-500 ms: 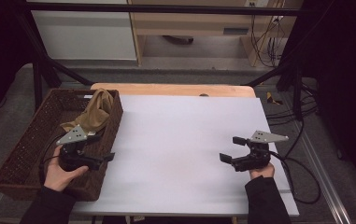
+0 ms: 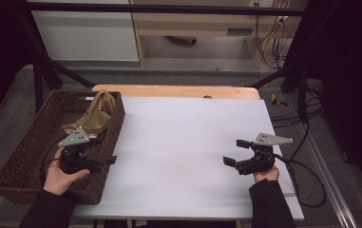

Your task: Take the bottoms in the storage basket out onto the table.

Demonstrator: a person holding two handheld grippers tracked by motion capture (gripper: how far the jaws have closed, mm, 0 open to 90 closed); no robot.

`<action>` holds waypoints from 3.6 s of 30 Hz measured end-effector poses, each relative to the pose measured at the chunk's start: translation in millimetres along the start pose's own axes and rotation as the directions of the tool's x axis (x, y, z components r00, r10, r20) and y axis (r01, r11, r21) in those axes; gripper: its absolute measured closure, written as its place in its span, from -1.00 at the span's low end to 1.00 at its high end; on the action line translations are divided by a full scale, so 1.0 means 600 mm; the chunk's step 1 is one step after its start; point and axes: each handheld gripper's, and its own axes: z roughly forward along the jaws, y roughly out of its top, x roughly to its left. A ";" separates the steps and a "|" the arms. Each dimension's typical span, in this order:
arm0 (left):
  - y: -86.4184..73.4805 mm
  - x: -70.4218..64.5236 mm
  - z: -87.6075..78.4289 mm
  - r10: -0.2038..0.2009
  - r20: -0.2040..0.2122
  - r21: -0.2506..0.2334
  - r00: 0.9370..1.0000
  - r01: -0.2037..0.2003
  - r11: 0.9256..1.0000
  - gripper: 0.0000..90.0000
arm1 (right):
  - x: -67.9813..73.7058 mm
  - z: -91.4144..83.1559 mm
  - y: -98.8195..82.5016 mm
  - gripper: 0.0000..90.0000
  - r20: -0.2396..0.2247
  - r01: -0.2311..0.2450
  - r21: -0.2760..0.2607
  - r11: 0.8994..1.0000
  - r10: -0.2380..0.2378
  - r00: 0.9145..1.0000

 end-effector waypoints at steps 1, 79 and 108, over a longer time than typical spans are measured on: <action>0.000 0.000 -0.001 0.004 0.001 0.002 1.000 -0.004 1.000 -0.89 | 0.000 0.000 0.000 -0.92 -0.001 -0.001 0.000 1.000 0.001 1.000; 0.008 0.049 -0.063 -0.058 -0.130 0.029 0.990 0.062 0.998 -0.88 | -0.003 0.007 -0.005 -0.92 0.012 -0.002 0.023 1.000 0.002 1.000; 0.043 0.039 -0.078 -0.023 -0.132 0.072 0.991 0.032 0.997 -0.89 | -0.003 0.007 -0.005 -0.92 0.013 -0.001 0.027 1.000 0.000 1.000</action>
